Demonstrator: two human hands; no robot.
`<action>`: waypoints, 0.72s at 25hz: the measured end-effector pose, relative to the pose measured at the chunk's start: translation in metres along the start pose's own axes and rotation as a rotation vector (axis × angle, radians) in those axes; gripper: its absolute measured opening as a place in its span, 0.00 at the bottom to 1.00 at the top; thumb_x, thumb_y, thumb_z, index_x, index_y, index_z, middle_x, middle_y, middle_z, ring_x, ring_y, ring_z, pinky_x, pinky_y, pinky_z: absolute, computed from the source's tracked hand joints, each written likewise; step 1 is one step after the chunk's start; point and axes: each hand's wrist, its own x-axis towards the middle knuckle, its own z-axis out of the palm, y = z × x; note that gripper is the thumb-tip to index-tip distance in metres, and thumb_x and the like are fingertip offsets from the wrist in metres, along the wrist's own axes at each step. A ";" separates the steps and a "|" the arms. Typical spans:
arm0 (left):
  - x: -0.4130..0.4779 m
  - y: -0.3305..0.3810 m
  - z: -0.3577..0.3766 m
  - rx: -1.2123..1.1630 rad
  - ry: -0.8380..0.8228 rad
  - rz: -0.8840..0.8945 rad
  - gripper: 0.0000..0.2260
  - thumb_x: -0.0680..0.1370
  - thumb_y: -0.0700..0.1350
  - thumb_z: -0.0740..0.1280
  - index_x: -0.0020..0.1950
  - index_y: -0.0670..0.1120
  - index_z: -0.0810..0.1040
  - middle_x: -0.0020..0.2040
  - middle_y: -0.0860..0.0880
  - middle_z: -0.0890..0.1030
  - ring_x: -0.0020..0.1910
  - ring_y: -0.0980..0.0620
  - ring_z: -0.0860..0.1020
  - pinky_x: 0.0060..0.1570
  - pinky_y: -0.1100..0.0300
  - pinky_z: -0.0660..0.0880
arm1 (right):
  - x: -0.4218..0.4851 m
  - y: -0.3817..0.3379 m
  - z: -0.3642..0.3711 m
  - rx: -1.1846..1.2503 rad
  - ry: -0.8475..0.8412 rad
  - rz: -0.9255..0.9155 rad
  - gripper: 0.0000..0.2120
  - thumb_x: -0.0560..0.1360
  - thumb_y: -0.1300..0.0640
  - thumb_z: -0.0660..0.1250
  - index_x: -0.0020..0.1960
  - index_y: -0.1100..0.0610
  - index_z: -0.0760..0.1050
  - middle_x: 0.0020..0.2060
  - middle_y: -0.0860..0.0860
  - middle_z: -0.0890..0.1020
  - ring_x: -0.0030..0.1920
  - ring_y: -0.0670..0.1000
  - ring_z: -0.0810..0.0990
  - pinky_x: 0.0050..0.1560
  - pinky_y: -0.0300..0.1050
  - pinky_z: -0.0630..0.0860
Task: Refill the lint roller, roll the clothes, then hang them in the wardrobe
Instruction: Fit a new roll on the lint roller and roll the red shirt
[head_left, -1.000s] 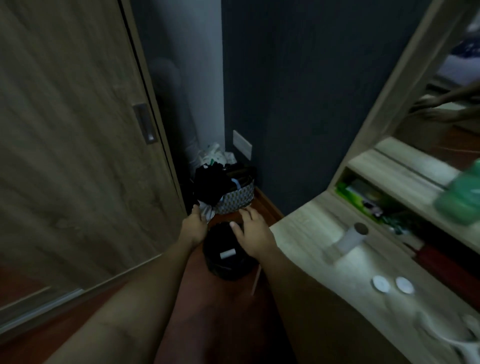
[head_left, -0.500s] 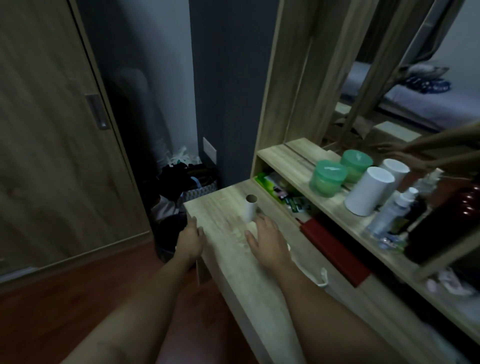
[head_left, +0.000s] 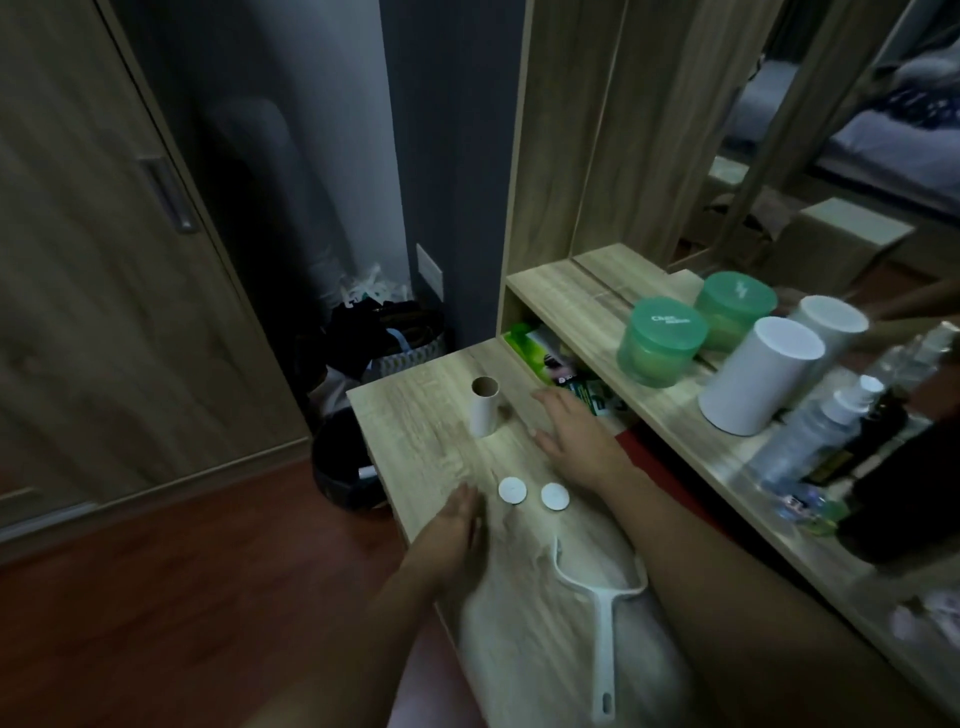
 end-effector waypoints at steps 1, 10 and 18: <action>0.007 -0.001 0.004 0.054 -0.010 0.036 0.23 0.83 0.46 0.51 0.77 0.43 0.52 0.78 0.43 0.52 0.75 0.47 0.59 0.69 0.62 0.57 | 0.013 0.002 0.004 -0.036 -0.031 -0.032 0.27 0.77 0.51 0.61 0.73 0.56 0.59 0.72 0.54 0.63 0.71 0.54 0.63 0.71 0.52 0.63; 0.043 0.002 0.028 0.274 -0.111 0.175 0.30 0.79 0.58 0.39 0.77 0.44 0.45 0.78 0.45 0.46 0.77 0.47 0.47 0.73 0.59 0.51 | 0.090 0.000 0.037 -0.031 -0.144 -0.250 0.32 0.76 0.54 0.65 0.75 0.53 0.55 0.76 0.54 0.56 0.75 0.53 0.56 0.73 0.46 0.55; 0.048 -0.003 0.039 0.174 0.076 0.170 0.12 0.81 0.45 0.57 0.62 0.42 0.69 0.68 0.42 0.68 0.63 0.43 0.72 0.57 0.54 0.71 | 0.084 0.007 0.050 0.189 -0.062 -0.096 0.22 0.73 0.62 0.66 0.66 0.56 0.68 0.64 0.53 0.69 0.60 0.57 0.73 0.60 0.53 0.72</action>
